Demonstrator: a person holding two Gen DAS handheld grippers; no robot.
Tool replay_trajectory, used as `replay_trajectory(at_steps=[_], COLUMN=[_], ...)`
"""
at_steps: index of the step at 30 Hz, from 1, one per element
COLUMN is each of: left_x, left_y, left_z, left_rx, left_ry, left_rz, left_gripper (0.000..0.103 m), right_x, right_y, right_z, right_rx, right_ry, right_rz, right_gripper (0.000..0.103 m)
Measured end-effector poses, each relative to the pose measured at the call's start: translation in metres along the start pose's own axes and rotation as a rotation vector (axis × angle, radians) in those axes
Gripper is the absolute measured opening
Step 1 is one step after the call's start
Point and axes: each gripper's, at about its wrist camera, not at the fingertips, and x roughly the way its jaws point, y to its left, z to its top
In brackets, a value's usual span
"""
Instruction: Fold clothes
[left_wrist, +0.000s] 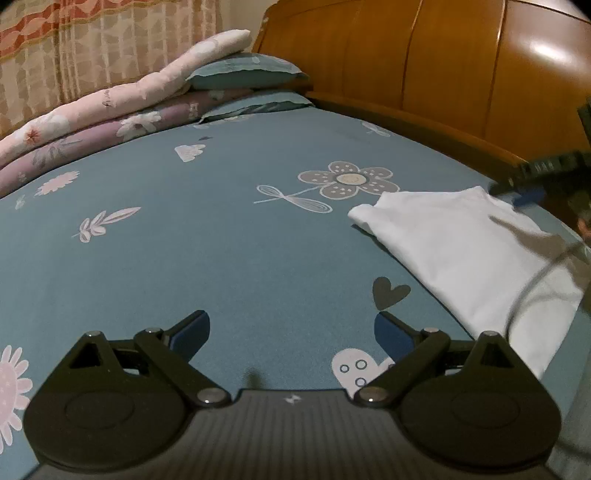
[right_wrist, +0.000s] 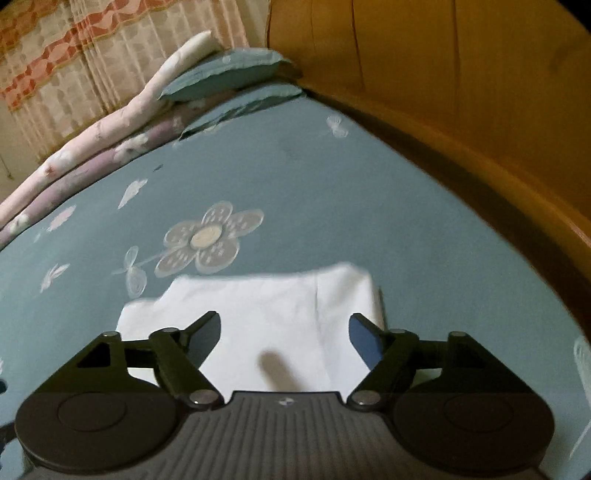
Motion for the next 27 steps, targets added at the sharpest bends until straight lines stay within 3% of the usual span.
replay_trajectory(at_steps=[3,7,13,15,18,22,27], left_x=[-0.008,-0.022,-0.04,-0.045,-0.056,-0.063,-0.07], left_y=[0.0,0.001,-0.004,-0.009,-0.015,-0.018,-0.02], left_z=[0.0,0.004,0.013,0.017,0.02,0.026,0.032], left_rx=[0.006,0.013,-0.003,0.016,0.023,-0.022,-0.07], left_ry=[-0.01,-0.035,-0.068,-0.075,-0.11,-0.113,-0.134], left_rz=[0.007,0.024,0.017,0.021,-0.025,-0.102,-0.176], left_gripper=[0.096,0.096,0.096,0.102,0.102,0.102,0.102], right_x=[0.004,-0.007,-0.057,-0.072,-0.09,-0.107,-0.128], right_y=[-0.013,-0.015,0.035,0.053,0.07,0.09,0.103], right_z=[-0.011,-0.012,-0.033,-0.044,-0.06,-0.083,-0.112], right_rx=[0.038,0.061,-0.04,-0.091,-0.102,-0.113,0.002], right_ry=[0.036,0.027,-0.034,-0.047,-0.033,-0.002,-0.004], right_rz=[-0.03,-0.159,-0.094,-0.068,-0.039,-0.064,-0.096], right_gripper=[0.082,0.083,0.097,0.103,0.103,0.103,0.103])
